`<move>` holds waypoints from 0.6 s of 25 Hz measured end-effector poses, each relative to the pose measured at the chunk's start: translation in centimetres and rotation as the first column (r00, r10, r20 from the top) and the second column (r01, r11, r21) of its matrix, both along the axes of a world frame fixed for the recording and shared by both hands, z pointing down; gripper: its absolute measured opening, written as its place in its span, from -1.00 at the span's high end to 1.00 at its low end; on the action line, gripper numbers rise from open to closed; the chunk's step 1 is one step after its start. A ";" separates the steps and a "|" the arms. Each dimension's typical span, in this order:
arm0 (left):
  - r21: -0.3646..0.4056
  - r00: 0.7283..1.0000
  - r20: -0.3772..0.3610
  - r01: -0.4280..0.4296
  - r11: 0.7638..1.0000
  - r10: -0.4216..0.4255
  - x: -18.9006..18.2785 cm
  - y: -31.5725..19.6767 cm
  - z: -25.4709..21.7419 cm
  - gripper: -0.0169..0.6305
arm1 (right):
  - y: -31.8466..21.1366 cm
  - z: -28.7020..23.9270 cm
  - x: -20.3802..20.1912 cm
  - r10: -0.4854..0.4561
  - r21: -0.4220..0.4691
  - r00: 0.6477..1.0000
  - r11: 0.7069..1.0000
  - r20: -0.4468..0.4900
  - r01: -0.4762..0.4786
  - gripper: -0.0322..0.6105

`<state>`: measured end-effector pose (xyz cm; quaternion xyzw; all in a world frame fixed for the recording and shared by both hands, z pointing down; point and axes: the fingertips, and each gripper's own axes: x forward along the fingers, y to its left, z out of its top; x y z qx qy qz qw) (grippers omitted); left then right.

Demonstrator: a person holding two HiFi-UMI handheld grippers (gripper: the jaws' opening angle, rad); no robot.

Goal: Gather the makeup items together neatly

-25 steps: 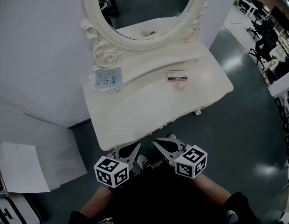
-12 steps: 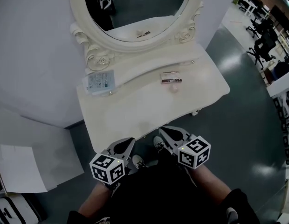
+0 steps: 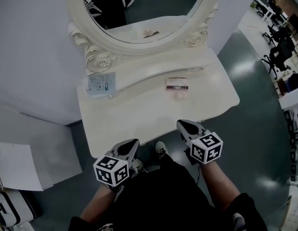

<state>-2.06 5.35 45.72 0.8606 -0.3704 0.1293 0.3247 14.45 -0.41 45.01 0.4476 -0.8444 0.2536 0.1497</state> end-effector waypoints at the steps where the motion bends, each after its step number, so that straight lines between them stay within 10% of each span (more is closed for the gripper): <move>1: -0.006 1.000 0.004 0.006 1.000 -0.006 0.3 -0.2 0.2 0.92 | -0.6 0.3 0.7 0.003 0.001 1.000 1.000 -0.015 -0.003 0.81; 10: -0.044 0.998 0.034 0.062 0.997 -0.060 1.5 -1.3 1.2 0.92 | -6.1 4.0 5.5 -0.051 -0.002 0.980 0.999 -0.194 0.052 0.79; 15: -0.063 0.992 0.042 0.119 0.991 -0.116 1.5 -1.6 1.8 0.92 | -9.5 6.2 6.7 -0.184 -0.004 0.905 0.980 -0.384 0.197 0.57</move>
